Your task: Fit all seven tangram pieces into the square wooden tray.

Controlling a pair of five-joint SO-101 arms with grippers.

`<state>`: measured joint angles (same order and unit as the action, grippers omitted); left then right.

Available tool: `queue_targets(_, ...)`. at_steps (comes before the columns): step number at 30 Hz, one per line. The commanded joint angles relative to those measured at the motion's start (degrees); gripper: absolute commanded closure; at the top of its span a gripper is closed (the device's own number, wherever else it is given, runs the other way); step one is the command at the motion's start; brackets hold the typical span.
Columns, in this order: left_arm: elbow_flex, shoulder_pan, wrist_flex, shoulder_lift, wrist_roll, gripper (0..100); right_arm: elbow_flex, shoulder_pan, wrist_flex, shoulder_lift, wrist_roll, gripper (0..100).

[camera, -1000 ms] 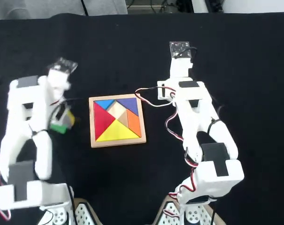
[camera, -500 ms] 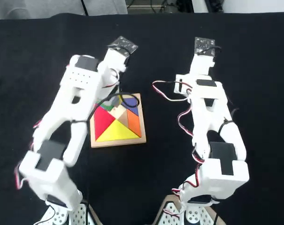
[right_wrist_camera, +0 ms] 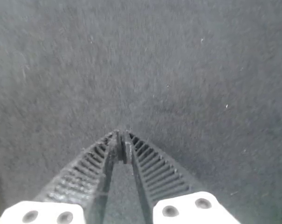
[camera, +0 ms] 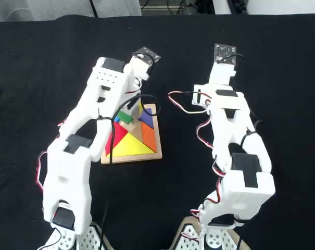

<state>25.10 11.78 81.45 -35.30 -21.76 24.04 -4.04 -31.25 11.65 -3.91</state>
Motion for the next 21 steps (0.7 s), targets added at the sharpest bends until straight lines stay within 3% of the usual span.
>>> queue_targets(1, 2.8, 0.6, 0.3, -0.4, -0.4, 82, -3.1, -0.5, 1.3, -0.8, -0.7, 98.3)
queue_targets(8, 3.1, 0.4, 0.2, -2.0, -0.4, 81, -3.1, -0.5, 1.2, -0.8, -0.6, 98.3)
queue_targets(12, 2.7, 0.4, 0.2, -2.2, -0.1, 74, -3.1, -0.5, 1.2, -0.8, -0.6, 98.3)
queue_targets(21, 3.0, 0.3, 0.3, -1.8, -0.4, 75, -3.1, -0.5, 1.1, -0.8, -0.4, 98.3)
